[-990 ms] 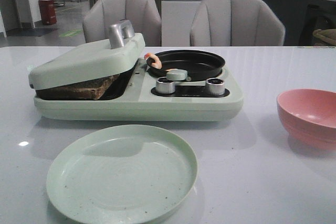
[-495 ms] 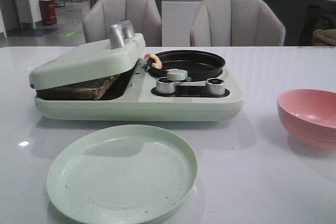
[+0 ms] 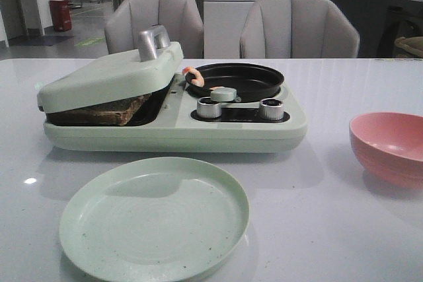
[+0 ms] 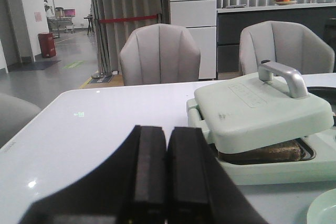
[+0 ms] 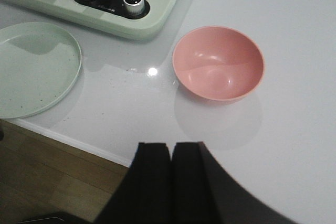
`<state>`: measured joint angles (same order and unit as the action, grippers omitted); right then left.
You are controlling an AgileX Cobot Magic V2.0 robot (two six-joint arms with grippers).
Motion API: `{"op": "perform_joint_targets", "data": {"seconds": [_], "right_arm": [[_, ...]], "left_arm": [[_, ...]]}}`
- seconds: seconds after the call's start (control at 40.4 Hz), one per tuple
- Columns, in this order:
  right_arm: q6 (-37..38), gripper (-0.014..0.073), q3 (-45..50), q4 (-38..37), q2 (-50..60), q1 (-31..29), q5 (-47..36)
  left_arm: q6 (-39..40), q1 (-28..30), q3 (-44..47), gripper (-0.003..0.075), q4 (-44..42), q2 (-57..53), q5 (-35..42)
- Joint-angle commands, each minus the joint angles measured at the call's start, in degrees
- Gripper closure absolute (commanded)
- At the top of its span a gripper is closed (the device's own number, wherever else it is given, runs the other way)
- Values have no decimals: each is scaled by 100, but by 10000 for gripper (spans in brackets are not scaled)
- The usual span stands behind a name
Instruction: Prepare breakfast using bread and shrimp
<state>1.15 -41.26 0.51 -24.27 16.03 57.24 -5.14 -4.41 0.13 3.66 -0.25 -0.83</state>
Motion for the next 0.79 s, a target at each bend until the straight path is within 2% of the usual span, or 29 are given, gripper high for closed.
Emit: {"op": "perform_joint_targets", "data": {"seconds": [0.0,0.594,0.767], "right_arm": [[-28,561,-151,-19,-46,9,-404],[-28,561,-151,-19,-46,9,-404],[-28,561,119,-19,141,-12,-496]], "left_arm": [[62,4,172,620,61,-110,522],[62,4,172,620,61,-100,522],[62,4,172,620,61,-100,522]]}}
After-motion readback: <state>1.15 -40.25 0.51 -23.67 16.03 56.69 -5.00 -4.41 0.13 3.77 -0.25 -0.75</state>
